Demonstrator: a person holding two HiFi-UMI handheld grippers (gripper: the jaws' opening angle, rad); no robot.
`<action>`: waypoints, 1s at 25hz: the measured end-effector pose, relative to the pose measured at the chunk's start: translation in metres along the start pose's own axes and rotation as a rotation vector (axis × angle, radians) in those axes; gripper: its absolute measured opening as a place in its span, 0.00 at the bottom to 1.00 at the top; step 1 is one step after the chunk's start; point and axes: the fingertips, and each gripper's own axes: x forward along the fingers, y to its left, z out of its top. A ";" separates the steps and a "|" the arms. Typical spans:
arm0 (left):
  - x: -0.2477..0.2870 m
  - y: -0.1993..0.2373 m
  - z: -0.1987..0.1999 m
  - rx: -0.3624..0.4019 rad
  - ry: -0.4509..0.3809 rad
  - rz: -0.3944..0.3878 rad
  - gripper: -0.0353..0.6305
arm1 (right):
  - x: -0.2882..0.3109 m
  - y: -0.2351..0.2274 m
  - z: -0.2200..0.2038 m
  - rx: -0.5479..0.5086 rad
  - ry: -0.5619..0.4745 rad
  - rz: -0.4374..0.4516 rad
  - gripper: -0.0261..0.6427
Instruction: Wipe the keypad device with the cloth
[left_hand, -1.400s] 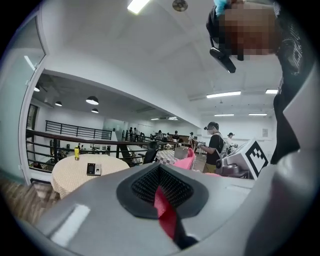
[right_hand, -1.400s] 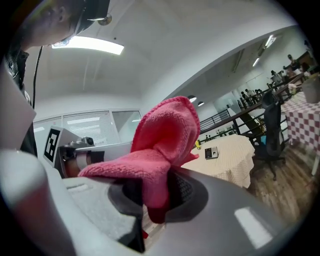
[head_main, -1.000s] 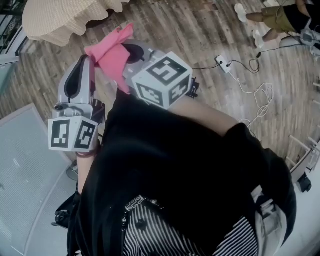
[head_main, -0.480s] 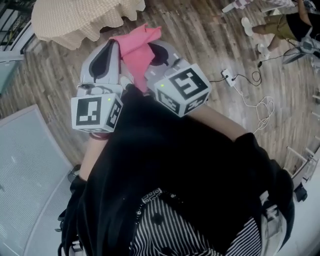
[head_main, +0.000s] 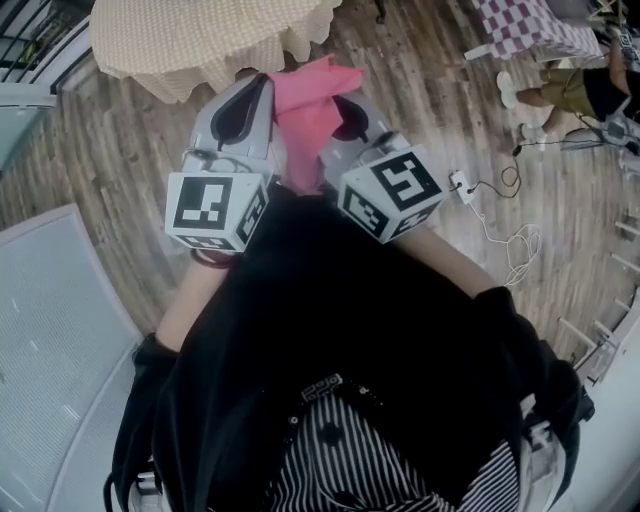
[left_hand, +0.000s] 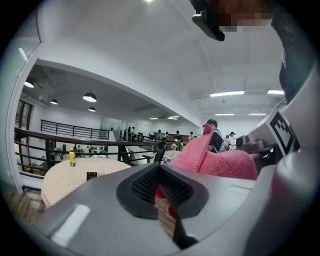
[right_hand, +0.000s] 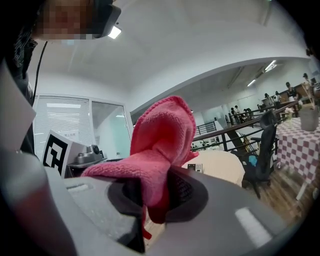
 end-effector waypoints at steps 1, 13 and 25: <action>0.003 0.012 0.002 0.000 0.000 0.004 0.03 | 0.013 0.001 0.003 0.000 0.003 0.002 0.14; -0.002 0.171 0.013 -0.006 0.006 0.015 0.03 | 0.168 0.045 0.016 -0.022 0.024 0.019 0.14; 0.015 0.223 0.003 -0.022 0.010 -0.001 0.03 | 0.225 0.039 0.011 -0.019 0.061 0.021 0.14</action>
